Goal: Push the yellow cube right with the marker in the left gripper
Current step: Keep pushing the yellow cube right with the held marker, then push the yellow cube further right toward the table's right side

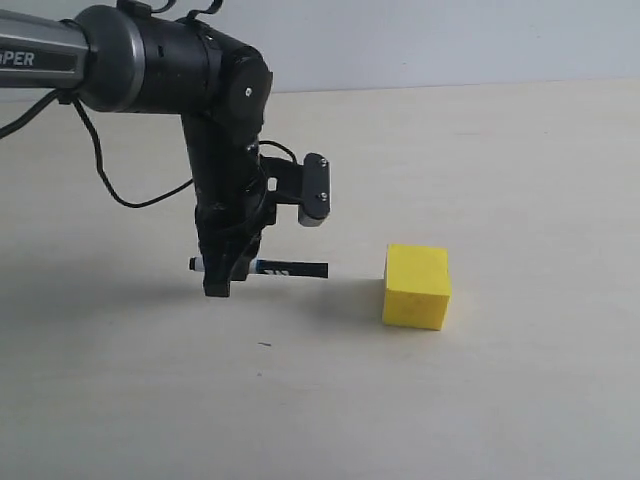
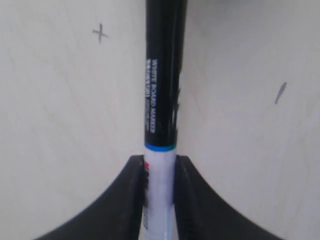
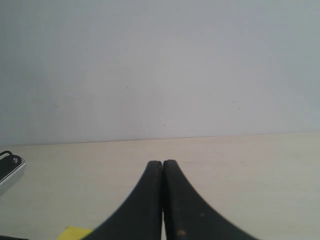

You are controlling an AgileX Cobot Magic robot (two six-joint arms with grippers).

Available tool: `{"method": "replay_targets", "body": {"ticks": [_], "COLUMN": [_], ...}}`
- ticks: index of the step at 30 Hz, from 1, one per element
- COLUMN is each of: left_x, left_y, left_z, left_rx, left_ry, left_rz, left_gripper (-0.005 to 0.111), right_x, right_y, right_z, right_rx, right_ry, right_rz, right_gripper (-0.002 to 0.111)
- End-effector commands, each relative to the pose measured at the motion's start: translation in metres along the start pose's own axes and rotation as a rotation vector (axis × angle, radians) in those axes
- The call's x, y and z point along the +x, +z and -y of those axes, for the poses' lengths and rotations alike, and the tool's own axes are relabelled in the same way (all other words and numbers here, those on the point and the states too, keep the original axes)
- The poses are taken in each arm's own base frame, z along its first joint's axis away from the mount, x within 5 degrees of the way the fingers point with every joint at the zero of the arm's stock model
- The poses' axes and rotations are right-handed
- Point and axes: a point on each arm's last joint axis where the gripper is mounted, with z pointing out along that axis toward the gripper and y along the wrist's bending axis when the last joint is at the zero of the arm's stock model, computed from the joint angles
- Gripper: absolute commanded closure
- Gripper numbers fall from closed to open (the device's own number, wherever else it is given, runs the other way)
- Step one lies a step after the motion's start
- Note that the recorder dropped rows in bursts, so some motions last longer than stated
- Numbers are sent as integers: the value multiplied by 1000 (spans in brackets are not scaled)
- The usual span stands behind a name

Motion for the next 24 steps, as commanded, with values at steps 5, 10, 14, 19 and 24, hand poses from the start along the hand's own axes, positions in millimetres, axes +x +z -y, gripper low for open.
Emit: {"method": "replay_targets", "body": {"ticks": [5, 10, 14, 19, 24], "left_x": [-39, -72, -82, -66, -65], "left_y": [-3, -5, -6, -4, -2], "left_z": [13, 21, 18, 12, 16], "left_rx": [-100, -102, -83, 2, 36], "left_ry": [81, 132, 139, 79, 81], "left_rz": [89, 125, 110, 38, 9], "left_gripper": [107, 107, 107, 107, 107], "right_x": [0, 0, 0, 0, 0], "right_y": [0, 0, 0, 0, 0], "right_z": [0, 0, 0, 0, 0], "right_rx": [1, 1, 1, 1, 1], "right_ry": [-2, -2, -2, -2, -2], "right_rz": [11, 11, 11, 11, 11], "right_gripper": [108, 108, 108, 108, 108]}}
